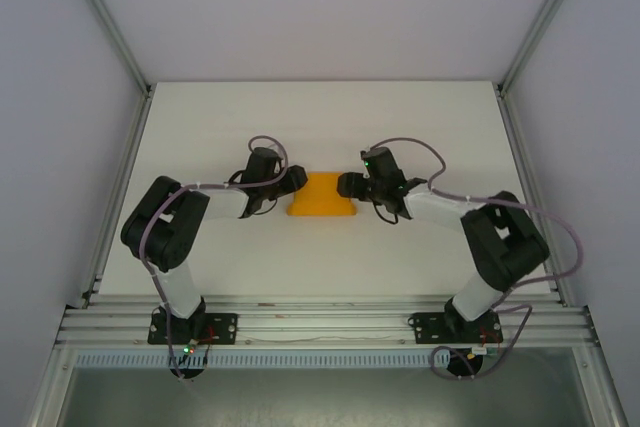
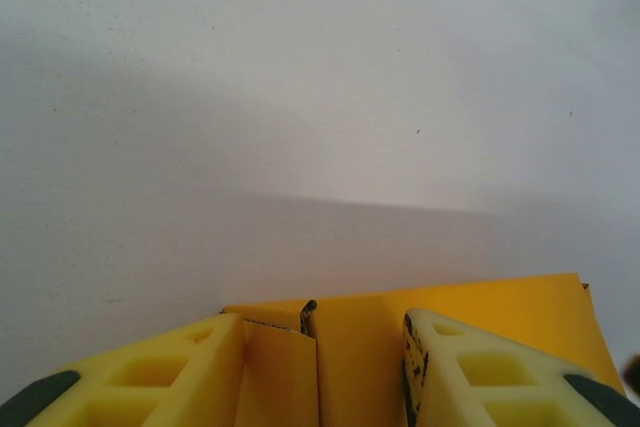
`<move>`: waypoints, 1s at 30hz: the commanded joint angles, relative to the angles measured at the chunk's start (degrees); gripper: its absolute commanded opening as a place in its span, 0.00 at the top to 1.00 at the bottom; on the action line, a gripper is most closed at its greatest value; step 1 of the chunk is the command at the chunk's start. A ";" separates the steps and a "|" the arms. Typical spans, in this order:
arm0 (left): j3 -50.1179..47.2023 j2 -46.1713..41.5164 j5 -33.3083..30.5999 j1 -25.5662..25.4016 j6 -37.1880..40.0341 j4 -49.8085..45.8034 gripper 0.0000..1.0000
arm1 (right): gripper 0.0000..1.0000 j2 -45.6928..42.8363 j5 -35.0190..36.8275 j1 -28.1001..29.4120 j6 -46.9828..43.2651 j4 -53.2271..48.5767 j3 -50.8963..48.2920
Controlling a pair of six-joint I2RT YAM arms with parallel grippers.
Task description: Assemble paper box
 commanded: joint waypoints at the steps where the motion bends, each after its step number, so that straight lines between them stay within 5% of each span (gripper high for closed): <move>1: 1.14 0.26 -0.96 -0.48 3.11 -5.04 0.51 | 0.41 2.95 -2.67 0.03 0.29 0.29 -0.18; 10: 4.07 -6.64 -2.47 -0.26 6.65 -14.60 0.29 | 0.44 4.44 -4.03 0.01 4.80 5.21 -3.44; 16: 1.33 -7.59 2.04 -0.26 6.87 -14.58 0.27 | 0.44 3.78 -3.01 0.01 5.43 4.98 -3.80; 20: -0.13 -6.01 6.38 0.29 6.75 -13.11 0.35 | 0.41 2.74 -2.58 -0.17 4.86 3.25 -3.24; 30: -6.09 -2.91 13.77 3.28 3.72 -1.39 0.77 | 0.29 -0.79 -7.84 -2.01 8.11 5.45 -3.44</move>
